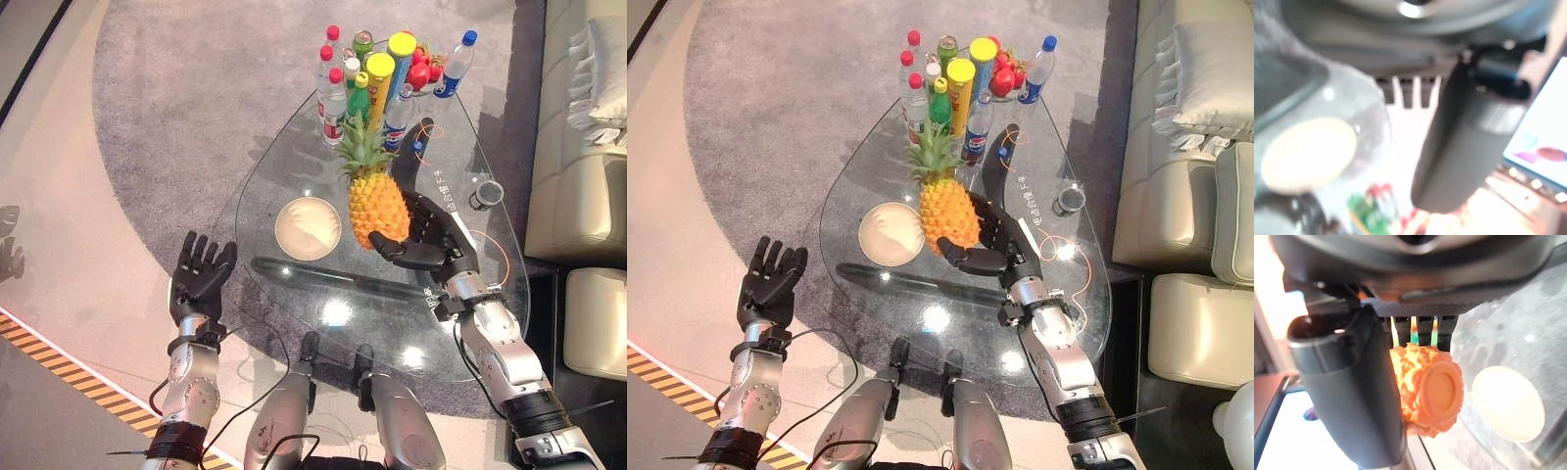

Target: Pick up the fruit to the plate

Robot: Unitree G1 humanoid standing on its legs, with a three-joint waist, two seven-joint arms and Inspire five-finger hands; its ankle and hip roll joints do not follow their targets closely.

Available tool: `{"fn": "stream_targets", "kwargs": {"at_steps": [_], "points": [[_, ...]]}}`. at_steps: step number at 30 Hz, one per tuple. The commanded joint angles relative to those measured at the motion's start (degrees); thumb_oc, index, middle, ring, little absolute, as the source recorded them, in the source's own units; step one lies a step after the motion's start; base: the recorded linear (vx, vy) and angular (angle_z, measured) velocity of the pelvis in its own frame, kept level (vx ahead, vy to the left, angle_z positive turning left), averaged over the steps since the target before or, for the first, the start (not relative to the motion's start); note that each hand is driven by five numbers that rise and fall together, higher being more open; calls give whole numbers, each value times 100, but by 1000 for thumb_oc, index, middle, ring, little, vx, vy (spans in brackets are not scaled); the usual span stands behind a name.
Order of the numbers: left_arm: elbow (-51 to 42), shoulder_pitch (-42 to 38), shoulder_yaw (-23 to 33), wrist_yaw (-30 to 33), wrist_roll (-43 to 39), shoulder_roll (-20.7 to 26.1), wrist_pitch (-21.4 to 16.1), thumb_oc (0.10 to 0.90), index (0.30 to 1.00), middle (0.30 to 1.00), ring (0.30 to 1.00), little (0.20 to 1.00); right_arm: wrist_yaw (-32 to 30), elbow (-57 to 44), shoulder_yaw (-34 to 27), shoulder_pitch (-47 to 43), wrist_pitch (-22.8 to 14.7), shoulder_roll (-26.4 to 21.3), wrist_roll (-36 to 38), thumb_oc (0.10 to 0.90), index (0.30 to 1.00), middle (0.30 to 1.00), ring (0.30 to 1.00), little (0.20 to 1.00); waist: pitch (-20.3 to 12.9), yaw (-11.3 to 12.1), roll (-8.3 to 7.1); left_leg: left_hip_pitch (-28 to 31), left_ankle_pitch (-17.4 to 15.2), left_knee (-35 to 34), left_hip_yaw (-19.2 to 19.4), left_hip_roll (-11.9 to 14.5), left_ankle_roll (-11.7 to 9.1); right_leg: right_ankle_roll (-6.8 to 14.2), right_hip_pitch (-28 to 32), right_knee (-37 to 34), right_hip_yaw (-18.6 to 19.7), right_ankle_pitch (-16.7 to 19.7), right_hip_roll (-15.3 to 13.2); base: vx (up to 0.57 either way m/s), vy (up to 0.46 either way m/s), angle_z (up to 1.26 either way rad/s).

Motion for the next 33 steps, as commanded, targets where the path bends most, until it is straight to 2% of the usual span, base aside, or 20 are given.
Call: {"fn": "stream_targets", "kwargs": {"at_steps": [1, 4, 6, 8, 9, 12, 17, 21, 27, 33], "points": [[-855, 282, -102, -952, -435, 337, 187, 800, 900, 900, 900, 900, 477, -1071, 36, -2, -957, -62, 49, 100, 300, 300, 300, 200, -988, -27, -257, -120, -665, 788, -178, -293, 17, 29, 650, -678, -85, 100, 77, 24, -21, 6], [-1239, 378, -336, -1402, -743, 359, 770, 800, 900, 900, 900, 900, 640, -1215, 78, 48, -963, -126, 81, 100, 300, 300, 300, 200, -1009, -7, -238, -73, -655, 765, -180, -283, 13, 38, 717, -704, -113, 104, 83, 32, -14, 11], [-1390, 406, -441, -1512, -836, 427, 1022, 800, 900, 900, 900, 900, 685, -1278, 126, 64, -992, -173, 81, 100, 300, 300, 300, 200, -1013, -5, -226, -43, -657, 756, -171, -278, 13, 46, 753, -720, -122, 105, 85, 30, -3, 8], [-1536, 393, -553, -1751, -1159, 549, 1442, 800, 900, 900, 900, 900, 699, -1343, 196, 29, -1032, -278, 110, 100, 300, 300, 300, 200, -1009, -14, -212, -31, -661, 770, -146, -268, 11, 49, 770, -713, -131, 98, 84, 27, 7, 2], [-1666, 417, -620, -1979, -1502, 617, 1827, 800, 900, 900, 900, 900, 720, -1410, 254, 39, -1104, -335, 116, 100, 300, 300, 300, 200, -1011, -21, -195, -18, -660, 776, -134, -266, 11, 54, 785, -718, -129, 105, 83, 31, 8, 0], [-1812, 425, -787, -2245, -1869, 715, 2210, 800, 900, 900, 900, 900, 758, -1540, 371, -23, -1114, -394, 102, 100, 300, 300, 300, 200, -1013, -39, -170, -3, -675, 797, -106, -262, 12, 64, 799, -713, -128, 106, 79, 0, 0, 0], [-1787, 350, -910, -2279, -2444, 855, 2469, 800, 900, 900, 900, 900, 799, -1676, 672, -177, -971, -572, 16, 100, 300, 300, 300, 200, -1051, -76, -146, 60, -683, 793, -67, -269, 14, 81, 838, -718, -82, 109, 75, 37, 25, 0], [-1778, 369, -997, -2393, -2534, 891, 2502, 800, 900, 900, 900, 900, 1026, -1753, 864, -178, -885, -687, -135, 100, 300, 300, 300, 200, -1091, -78, -138, 98, -682, 780, -60, -277, 21, 96, 864, -721, -50, 109, 75, 42, 21, 0], [-1943, 373, -1010, -2440, -3096, 966, 2419, 800, 900, 900, 900, 900, 1551, -1877, 1267, -155, -554, -1057, -481, 100, 300, 300, 300, 200, -1138, -71, -162, 179, -682, 736, -56, -281, 27, 122, 919, -742, -15, 102, 72, 42, 14, 0], [-2131, 338, -1033, -2307, -3371, 995, 2046, 800, 900, 900, 900, 900, 1833, -2008, 1540, -182, -301, -1283, -841, 100, 300, 300, 300, 200, -1116, -59, -189, 212, -668, 713, -74, -279, 25, 147, 937, -744, 6, 110, 69, 6, 1, 0]]}}
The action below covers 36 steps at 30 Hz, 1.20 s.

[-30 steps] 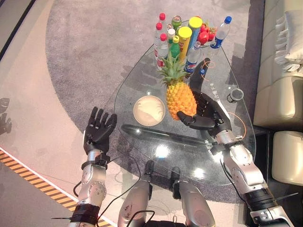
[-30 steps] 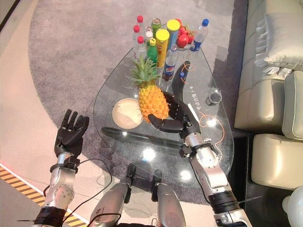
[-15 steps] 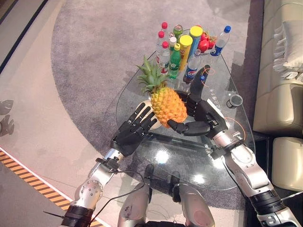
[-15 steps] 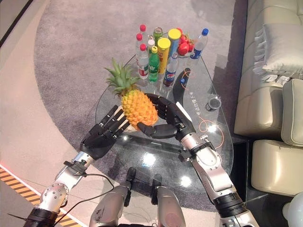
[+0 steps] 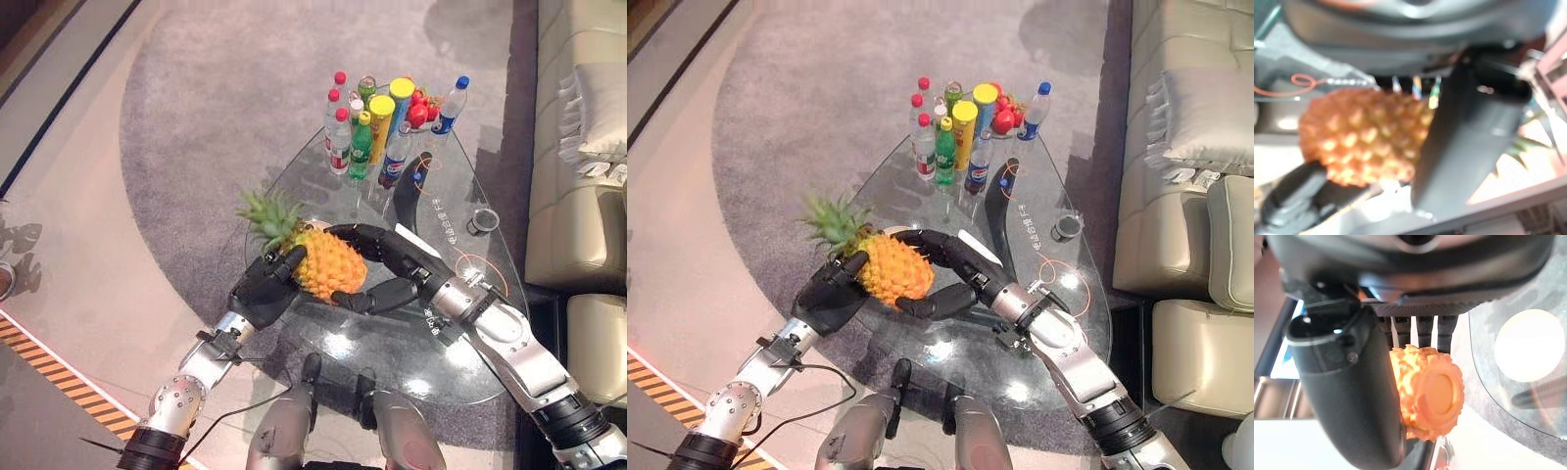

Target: Pick up the fruit to the plate

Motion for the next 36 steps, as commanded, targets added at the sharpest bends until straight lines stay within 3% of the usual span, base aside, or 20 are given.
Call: {"fn": "stream_targets", "kwargs": {"at_steps": [1, 7, 12, 18, 26, 27, 28, 30, 36], "points": [[-852, -119, 1, -420, -657, -76, -621, 800, 900, 900, 900, 900, 488, -804, 483, -287, -314, -11, -66, 100, 300, 300, 300, 200, -650, -38, -305, -98, -541, 705, 15, -259, 54, 165, 620, -844, 118, 310, 107, 0, 0, 0], [-1081, -158, 172, -173, -393, -45, -1241, 800, 900, 900, 900, 900, 613, -810, 618, -318, -55, -185, -278, 100, 300, 300, 300, 200, -614, 6, -345, -115, -522, 692, -35, -269, 32, 175, 624, -847, 116, 295, 111, 0, 0, 0], [-1195, -152, 250, 30, -286, -67, -1333, 800, 900, 900, 900, 900, 786, -929, 635, -269, -61, -228, -333, 100, 300, 300, 300, 200, -596, 28, -364, -102, -510, 655, -100, -268, 20, 191, 630, -852, 121, 289, 112, 0, 0, 0], [-1216, -115, 313, 260, -603, -384, -1901, 800, 900, 900, 900, 900, 936, -976, 733, -344, -70, -64, -240, 100, 300, 300, 300, 200, -594, 96, -412, -67, -504, 613, -171, -283, 21, 203, 653, -860, 96, 278, 111, 0, 0, 0], [-1263, -55, 423, 200, -349, -626, -1800, 800, 900, 900, 900, 900, 771, -994, 782, -346, -29, 109, -209, 100, 300, 300, 300, 200, -606, 176, -474, -44, -512, 573, -266, -301, 27, 204, 687, -903, 130, 278, 131, -3, -11, 4], [-1288, -42, 390, 185, -337, -636, -1713, 756, 862, 862, 862, 856, 619, -982, 783, -345, -89, 128, -193, 100, 300, 300, 300, 200, -594, 182, -472, -50, -519, 583, -287, -307, 26, 207, 676, -892, 139, 278, 131, 0, 0, 0], [-1284, -39, 388, 173, -318, -645, -1673, 443, 594, 594, 594, 543, 570, -969, 775, -349, -121, 138, -180, 100, 300, 300, 300, 200, -589, 182, -471, -50, -522, 586, -290, -307, 25, 207, 671, -886, 142, 276, 132, 0, 0, 0], [-1242, -55, 328, 112, -281, -659, -1502, 100, 300, 300, 300, 200, 357, -910, 738, -393, -210, 211, -103, 100, 300, 300, 300, 200, -569, 180, -462, -49, -530, 595, -302, -314, 29, 207, 669, -882, 152, 280, 140, 0, 0, 0], [-1228, 43, 56, -56, -285, -800, -1168, 100, 300, 300, 300, 200, -379, -926, 492, -225, -421, 553, -97, 100, 300, 300, 300, 200, -551, 103, -402, -51, -551, 594, -268, -327, 57, 224, 627, -872, 219, 291, 152, -3, 6, 0]]}}
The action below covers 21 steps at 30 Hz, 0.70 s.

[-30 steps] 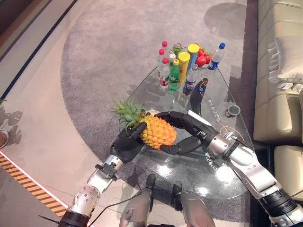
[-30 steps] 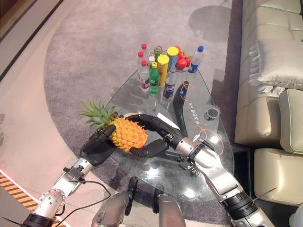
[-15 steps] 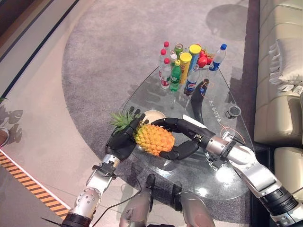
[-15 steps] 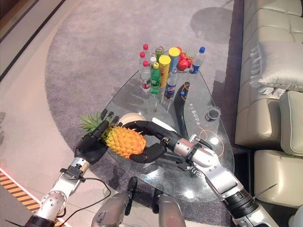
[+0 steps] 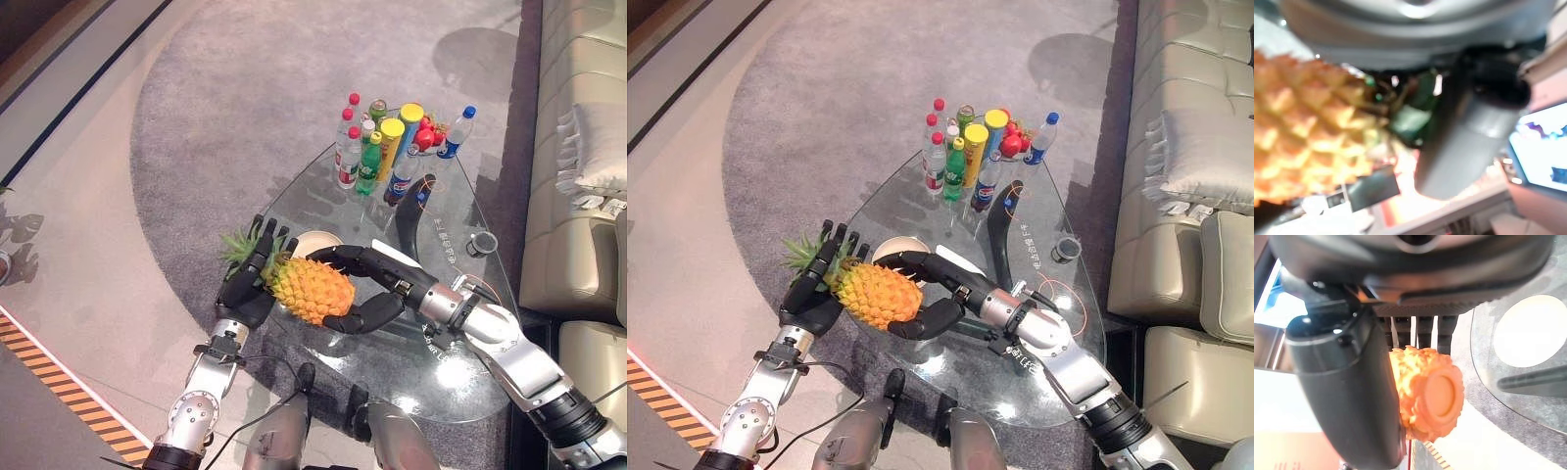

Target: Pick up the fruit to the plate

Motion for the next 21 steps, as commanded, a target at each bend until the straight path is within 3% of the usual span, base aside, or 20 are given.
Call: {"fn": "stream_targets", "kwargs": {"at_steps": [1, 21], "points": [[-1171, -156, -106, -679, -81, -157, 141, 100, 300, 300, 300, 200, -461, -785, 31, -163, -838, 383, 259, 100, 300, 300, 300, 200, -401, -77, -145, -45, -568, 591, -80, -264, 78, 167, 577, -850, 340, 363, 168, -19, 31, 0], [-1063, -52, -210, -833, -231, -224, 51, 100, 300, 300, 300, 200, -1042, -626, -87, 36, -824, 560, 62, 100, 300, 300, 300, 200, -317, -163, -50, -104, -539, 586, 34, -294, 92, 178, 501, -888, 304, 422, 110, -5, 8, 0]]}}
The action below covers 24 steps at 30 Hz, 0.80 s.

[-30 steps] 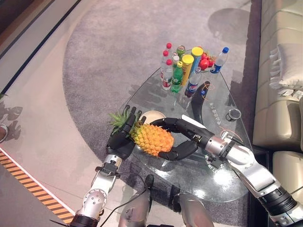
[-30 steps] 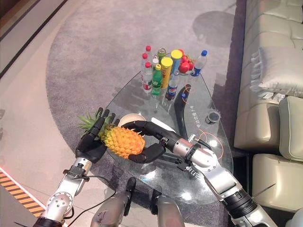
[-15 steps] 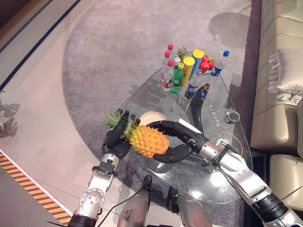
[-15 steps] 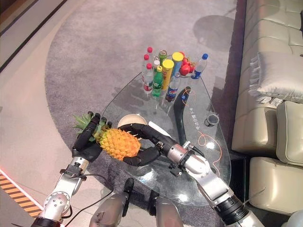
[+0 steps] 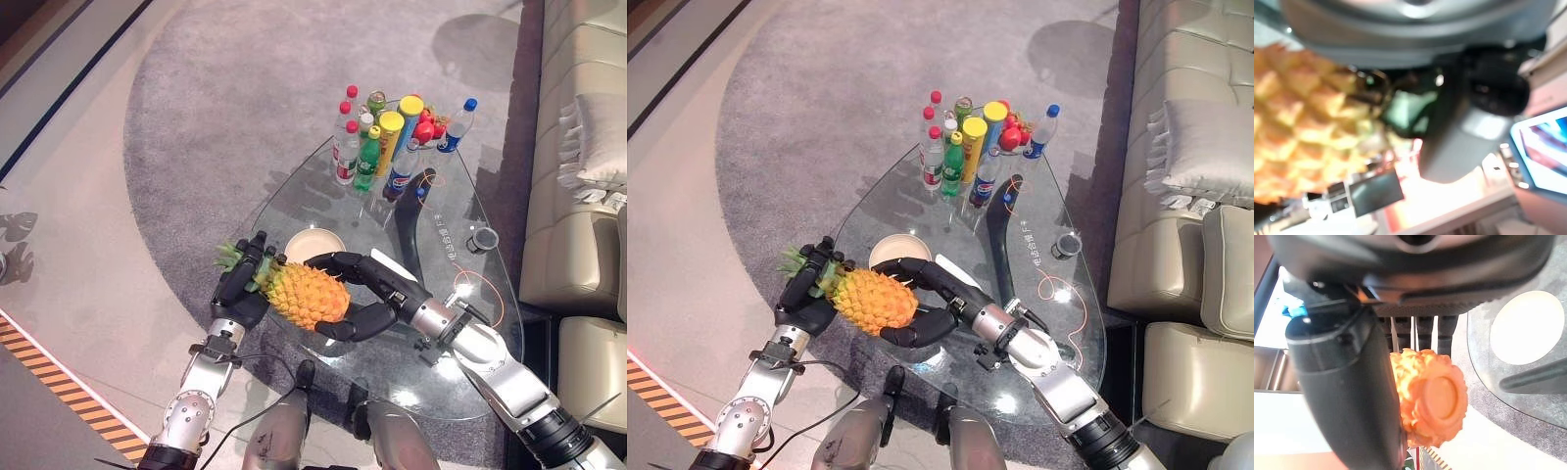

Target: Pick up the fruit to the plate

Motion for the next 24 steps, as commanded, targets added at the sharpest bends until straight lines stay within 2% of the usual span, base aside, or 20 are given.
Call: {"fn": "stream_targets", "kwargs": {"at_steps": [1, 3, 4, 5, 24], "points": [[-1058, -68, -195, -832, -233, -295, -22, 100, 300, 300, 300, 200, -652, -603, -151, -337, -526, 344, 196, 100, 300, 300, 300, 200, -315, -134, -52, -12, -521, 604, 31, -281, 64, 186, 551, -819, 297, 423, 108, 0, 0, 0], [-1063, -63, -180, -842, -245, -297, -53, 100, 300, 300, 300, 200, -706, -596, -169, -312, -450, 353, 216, 100, 300, 300, 300, 200, -313, -140, -50, -8, -524, 599, 47, -275, 64, 191, 545, -814, 287, 421, 102, 0, 0, 0], [-1065, -61, -183, -842, -247, -294, -77, 100, 300, 300, 300, 200, -736, -581, -170, -297, -437, 358, 242, 243, 422, 422, 422, 343, -310, -141, -52, -7, -523, 598, 52, -273, 66, 191, 544, -811, 277, 420, 97, 0, 0, 0], [-1071, -66, -176, -843, -262, -288, -98, 100, 300, 300, 300, 200, -764, -561, -169, -276, -407, 384, 209, 800, 900, 900, 900, 900, -310, -141, -56, -6, -524, 592, 65, -270, 67, 195, 538, -809, 267, 419, 93, 0, 0, 0], [-1024, -68, 55, -846, -62, -339, -369, 100, 300, 300, 300, 200, -1143, -381, -348, -82, -320, 408, 85, 800, 900, 900, 900, 900, -319, -180, -52, 67, -557, 565, 264, -261, 89, 243, 586, -841, 186, 441, 4, 0, 0, 0]]}}
